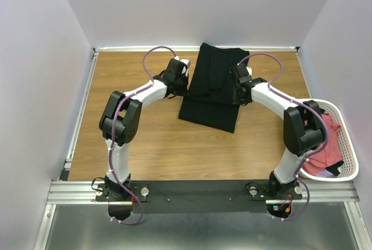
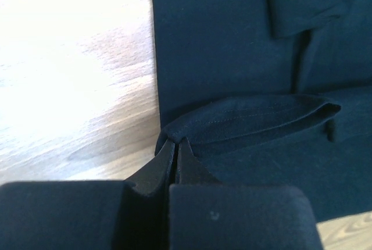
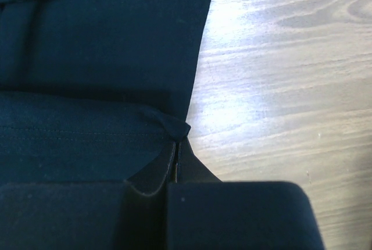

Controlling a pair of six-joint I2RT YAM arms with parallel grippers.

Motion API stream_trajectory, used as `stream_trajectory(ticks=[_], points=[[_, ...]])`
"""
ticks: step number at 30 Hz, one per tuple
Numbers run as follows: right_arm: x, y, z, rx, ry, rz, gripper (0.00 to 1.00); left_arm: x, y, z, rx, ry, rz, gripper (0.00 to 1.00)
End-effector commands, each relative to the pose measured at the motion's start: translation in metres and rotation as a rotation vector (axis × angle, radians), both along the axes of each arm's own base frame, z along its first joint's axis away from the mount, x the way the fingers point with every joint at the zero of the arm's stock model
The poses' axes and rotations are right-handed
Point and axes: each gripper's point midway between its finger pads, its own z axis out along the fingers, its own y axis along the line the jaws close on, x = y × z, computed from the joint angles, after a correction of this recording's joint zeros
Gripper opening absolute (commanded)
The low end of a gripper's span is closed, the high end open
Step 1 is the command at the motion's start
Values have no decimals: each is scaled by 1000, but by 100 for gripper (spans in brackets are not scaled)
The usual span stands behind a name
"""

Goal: Fold and stack the t-shirts
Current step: Fold the tshirt

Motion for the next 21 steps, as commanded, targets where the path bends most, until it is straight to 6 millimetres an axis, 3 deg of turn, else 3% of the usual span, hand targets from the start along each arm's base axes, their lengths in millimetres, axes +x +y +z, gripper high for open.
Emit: stream_trajectory(ticks=[1,13,16,17,19,20,21], points=[[12,-16,-4,-54,-27,-44,1,12,4,-10,22,-17,3,0],[20,-21,-18,-62,-25,-56,0,17,4,-17,31,-26,12,4],[19,-22,-20,-64,-21,-58,1,18,4,-14,34,-25,7,25],[20,-21,-18,-62,-24,-56,6,18,5,-13,35,-20,8,44],[21,-18,-14,-49,-30,-44,14,17,5,-2,29,-35,15,68],[22,-13,-6,-22,-46,-31,20,17,6,3,26,-42,20,88],[23,-10,0,-5,-56,-19,25,17,7,10,23,-52,26,96]])
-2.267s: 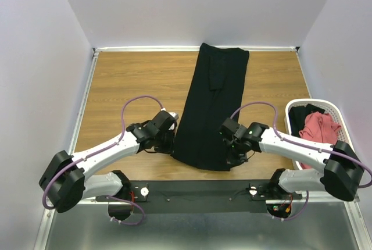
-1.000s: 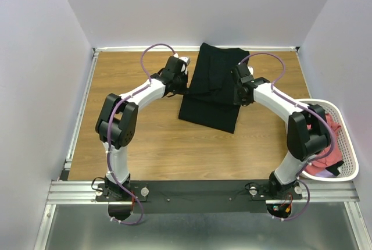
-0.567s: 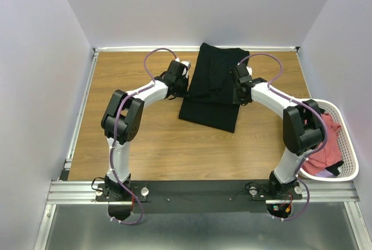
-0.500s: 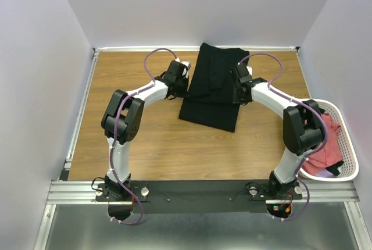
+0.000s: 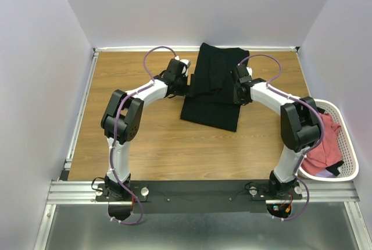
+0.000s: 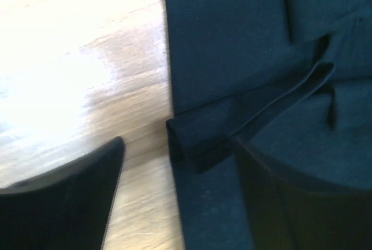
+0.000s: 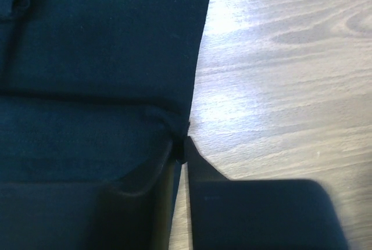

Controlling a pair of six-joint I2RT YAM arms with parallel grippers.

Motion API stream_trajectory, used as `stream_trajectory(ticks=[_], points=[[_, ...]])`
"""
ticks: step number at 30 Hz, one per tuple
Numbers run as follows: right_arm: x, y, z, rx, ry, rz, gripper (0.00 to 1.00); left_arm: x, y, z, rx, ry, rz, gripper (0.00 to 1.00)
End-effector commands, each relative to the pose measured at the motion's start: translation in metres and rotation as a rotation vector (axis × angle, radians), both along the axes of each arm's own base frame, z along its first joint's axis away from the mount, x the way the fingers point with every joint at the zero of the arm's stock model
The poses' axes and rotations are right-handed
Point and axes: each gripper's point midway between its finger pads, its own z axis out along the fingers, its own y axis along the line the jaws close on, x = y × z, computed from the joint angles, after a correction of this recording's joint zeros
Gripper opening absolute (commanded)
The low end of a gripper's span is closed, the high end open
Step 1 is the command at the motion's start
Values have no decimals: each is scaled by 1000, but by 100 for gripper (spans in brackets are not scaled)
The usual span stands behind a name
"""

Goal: Fold and stack the t-shirts
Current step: Fold the tshirt

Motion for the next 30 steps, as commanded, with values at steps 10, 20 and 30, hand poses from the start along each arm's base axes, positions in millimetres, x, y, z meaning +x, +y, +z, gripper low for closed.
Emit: stream_trajectory(ticks=[10,20,30], points=[[-5,69,66,226,-135,187,38,-44,5,75,-73,-114,52,98],[-11,137,25,368,-56,298,18,-76,-33,30,-92,-13,-51,77],[7,132,-7,273,-31,307,14,-105,-21,-32,0,164,-84,61]])
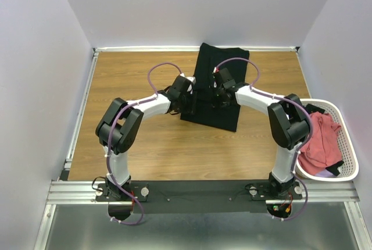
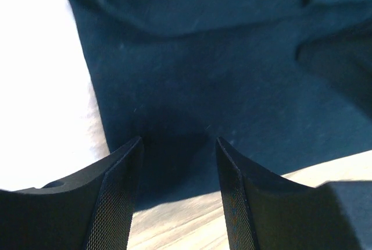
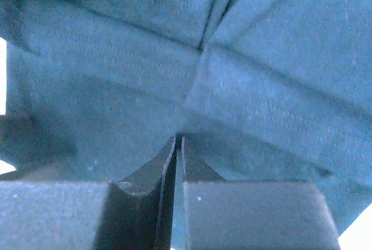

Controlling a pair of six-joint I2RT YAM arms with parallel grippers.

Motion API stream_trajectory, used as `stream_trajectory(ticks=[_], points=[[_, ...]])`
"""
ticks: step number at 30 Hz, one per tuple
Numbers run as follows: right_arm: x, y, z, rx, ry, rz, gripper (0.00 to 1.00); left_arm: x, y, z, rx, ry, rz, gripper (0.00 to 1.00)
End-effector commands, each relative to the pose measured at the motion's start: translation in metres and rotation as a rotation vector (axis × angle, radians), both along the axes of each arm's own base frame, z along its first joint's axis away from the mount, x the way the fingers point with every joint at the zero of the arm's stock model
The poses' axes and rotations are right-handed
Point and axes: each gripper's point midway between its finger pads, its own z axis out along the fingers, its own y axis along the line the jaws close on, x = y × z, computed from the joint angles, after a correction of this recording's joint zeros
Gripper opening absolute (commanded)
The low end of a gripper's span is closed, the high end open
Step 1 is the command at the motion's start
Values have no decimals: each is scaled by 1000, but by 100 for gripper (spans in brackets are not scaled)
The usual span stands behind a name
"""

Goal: Fold and stack the t-shirts
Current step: Fold the tshirt

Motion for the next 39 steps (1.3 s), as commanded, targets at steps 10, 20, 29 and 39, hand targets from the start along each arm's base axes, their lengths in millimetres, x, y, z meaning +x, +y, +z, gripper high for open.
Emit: stream_trajectory(ticks=[10,20,29,39], points=[[73,-29,-6,-158,-121,-61,15,-42,18,-31,57,136,-58,61],[78,-28,79,-45,-241,-100,20,-118,37,-24,1,217,-80,61],[-9,-17,73,162,-94,31,21,-98,22,41,-133,58,-29,64],[-16,-34,53,447,5,96,20,-19,4,55,-242,-45,-15,64]])
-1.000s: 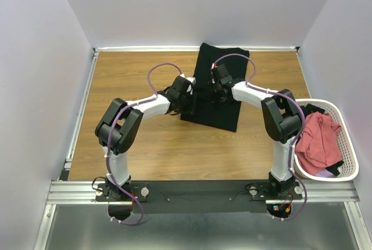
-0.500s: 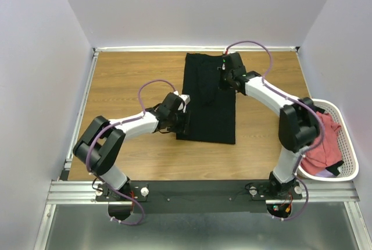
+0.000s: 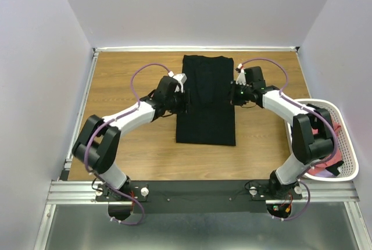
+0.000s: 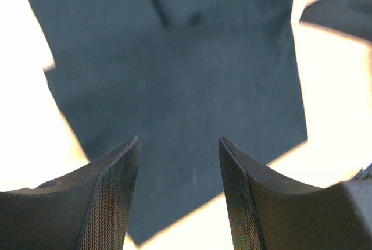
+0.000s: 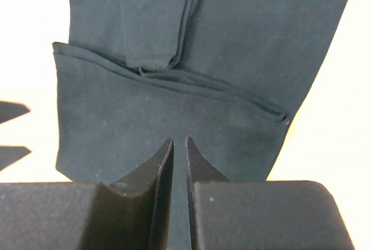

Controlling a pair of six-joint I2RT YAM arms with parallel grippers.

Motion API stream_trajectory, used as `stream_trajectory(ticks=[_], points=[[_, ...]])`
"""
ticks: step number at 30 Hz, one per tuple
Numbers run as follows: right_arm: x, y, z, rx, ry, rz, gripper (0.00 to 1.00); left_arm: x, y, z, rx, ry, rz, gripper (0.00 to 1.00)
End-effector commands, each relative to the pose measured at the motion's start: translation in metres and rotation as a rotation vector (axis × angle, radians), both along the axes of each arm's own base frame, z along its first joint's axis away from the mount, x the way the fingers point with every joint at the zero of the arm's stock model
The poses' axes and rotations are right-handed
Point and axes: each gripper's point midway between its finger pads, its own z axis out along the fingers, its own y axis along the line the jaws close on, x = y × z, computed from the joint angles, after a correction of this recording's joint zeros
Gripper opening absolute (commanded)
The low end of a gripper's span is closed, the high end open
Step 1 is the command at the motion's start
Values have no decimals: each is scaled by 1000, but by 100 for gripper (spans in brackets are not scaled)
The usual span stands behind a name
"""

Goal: Fold and stack the t-shirts
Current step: Fold the tshirt

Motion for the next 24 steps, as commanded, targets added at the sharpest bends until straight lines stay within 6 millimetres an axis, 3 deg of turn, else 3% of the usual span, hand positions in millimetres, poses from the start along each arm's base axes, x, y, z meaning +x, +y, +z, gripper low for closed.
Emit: stream_trajectory(ticks=[1,4,8,9,13,15,19,20,24], points=[[5,7,-2,191,26,67,20,33,-10,-11,-37,-9,-18,64],[8,-5,-25,232,77,46,20,44,-7,-45,-22,56,-8,64],[13,-30,-60,251,153,-25,19,52,-4,-70,-1,99,1,64],[12,-34,-73,255,185,-46,19,53,-2,-73,3,103,8,64],[11,-57,-93,261,223,-130,19,54,8,-81,9,123,31,64],[10,-60,-90,249,207,-134,19,52,13,-75,12,115,35,64],[4,-56,-51,280,130,-127,20,48,19,-43,0,62,56,64],[-1,-52,-41,306,125,-114,21,46,21,-26,-7,35,62,65],[-35,-33,-13,394,128,-47,23,23,29,-2,2,14,55,66]])
